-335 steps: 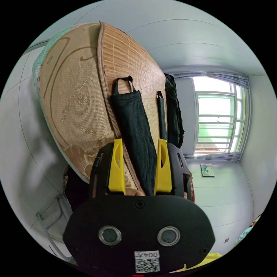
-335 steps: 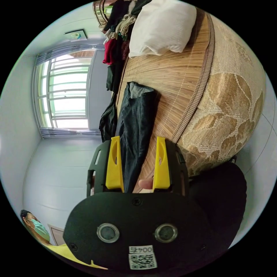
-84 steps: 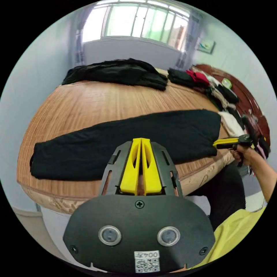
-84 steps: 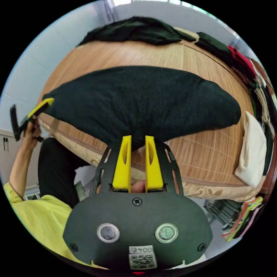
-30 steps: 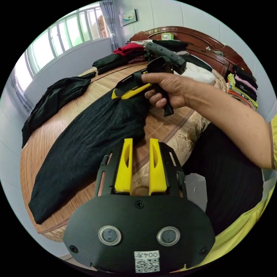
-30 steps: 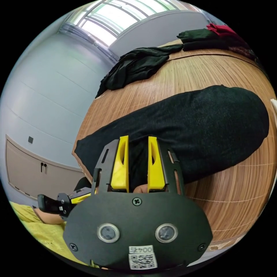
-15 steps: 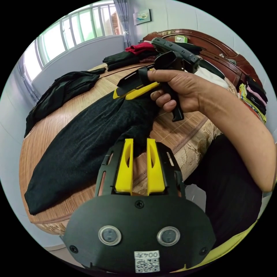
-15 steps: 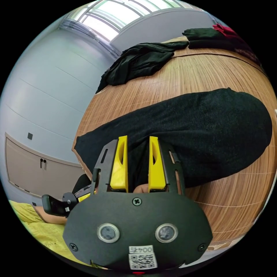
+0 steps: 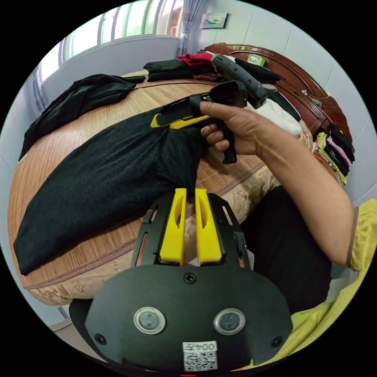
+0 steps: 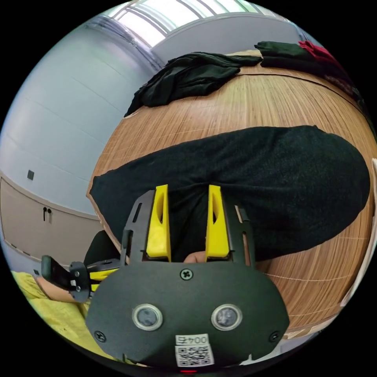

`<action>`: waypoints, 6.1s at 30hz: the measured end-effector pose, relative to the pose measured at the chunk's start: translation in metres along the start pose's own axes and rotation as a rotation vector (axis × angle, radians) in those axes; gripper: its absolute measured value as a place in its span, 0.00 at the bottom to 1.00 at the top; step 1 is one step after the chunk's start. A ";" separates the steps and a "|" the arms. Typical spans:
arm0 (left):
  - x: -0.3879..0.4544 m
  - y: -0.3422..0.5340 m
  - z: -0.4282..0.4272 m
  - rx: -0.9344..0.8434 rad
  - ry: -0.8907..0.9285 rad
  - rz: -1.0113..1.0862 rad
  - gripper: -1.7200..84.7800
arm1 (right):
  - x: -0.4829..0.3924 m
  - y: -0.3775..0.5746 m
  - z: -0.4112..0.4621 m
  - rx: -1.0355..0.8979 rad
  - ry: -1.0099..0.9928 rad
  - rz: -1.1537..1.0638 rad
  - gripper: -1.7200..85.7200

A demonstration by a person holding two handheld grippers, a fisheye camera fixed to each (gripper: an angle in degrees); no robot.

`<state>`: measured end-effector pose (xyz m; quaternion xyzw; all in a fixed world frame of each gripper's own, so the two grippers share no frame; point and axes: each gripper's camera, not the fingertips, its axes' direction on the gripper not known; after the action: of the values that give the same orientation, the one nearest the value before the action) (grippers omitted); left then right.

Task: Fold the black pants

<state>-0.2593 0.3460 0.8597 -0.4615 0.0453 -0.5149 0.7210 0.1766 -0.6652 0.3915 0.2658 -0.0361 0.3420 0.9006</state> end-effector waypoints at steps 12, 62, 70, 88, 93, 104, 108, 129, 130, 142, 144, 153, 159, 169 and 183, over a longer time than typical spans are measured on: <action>-0.061 -0.079 -0.021 0.179 -0.093 -0.041 0.03 | 0.038 0.037 -0.109 0.372 0.049 0.049 0.17; -0.053 -0.109 0.152 0.009 -0.028 0.045 0.02 | 0.081 -0.190 -0.178 -0.019 0.530 -0.175 0.08; -0.048 -0.113 0.168 0.006 -0.025 0.040 0.02 | 0.087 -0.208 -0.217 -0.024 0.517 0.100 0.13; -0.063 -0.120 0.193 0.032 0.085 -0.078 0.02 | -0.076 -0.221 -0.189 -0.265 0.328 -0.162 0.26; -0.073 -0.100 0.154 0.042 0.040 -0.158 0.03 | -0.140 -0.228 -0.149 -0.372 0.254 -0.241 0.25; -0.241 0.029 0.065 -0.155 -0.300 -0.278 0.03 | -0.195 -0.264 -0.046 -0.673 0.473 -0.256 0.24; -0.305 0.058 0.088 -0.206 -0.079 -0.410 0.03 | -0.205 -0.286 -0.036 -0.728 0.467 -0.245 0.24; -0.309 0.096 0.140 -0.203 -0.215 -0.232 0.03 | -0.254 -0.322 -0.016 -0.728 0.485 -0.199 0.24; -0.316 0.103 0.141 -0.191 -0.204 -0.244 0.04 | -0.256 -0.322 -0.016 -0.716 0.486 -0.194 0.24; -0.481 0.341 0.052 0.265 0.161 -0.807 0.19 | -0.274 -0.314 -0.030 -0.665 0.451 -0.176 0.26; -0.514 0.387 0.040 0.292 0.156 -0.897 0.19 | -0.282 -0.315 -0.040 -0.656 0.406 -0.169 0.26; -0.620 0.495 0.030 0.345 0.178 -1.099 0.19 | -0.328 -0.307 -0.065 -0.529 0.079 -0.140 0.14; -0.651 0.511 0.040 0.323 0.115 -1.124 0.19 | -0.338 -0.290 -0.007 -0.672 0.241 -0.106 0.11; -0.672 0.510 0.060 0.297 0.104 -1.060 0.17 | -0.376 -0.268 0.007 -0.676 0.330 -0.213 0.12; -0.693 0.523 0.062 0.282 0.088 -1.065 0.09 | -0.411 -0.222 0.014 -0.706 0.411 -0.316 0.15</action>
<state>-0.1824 0.9512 0.2385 -0.2977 -0.2336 -0.8282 0.4134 0.0053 -1.0567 0.2011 -0.1294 0.0701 0.2125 0.9660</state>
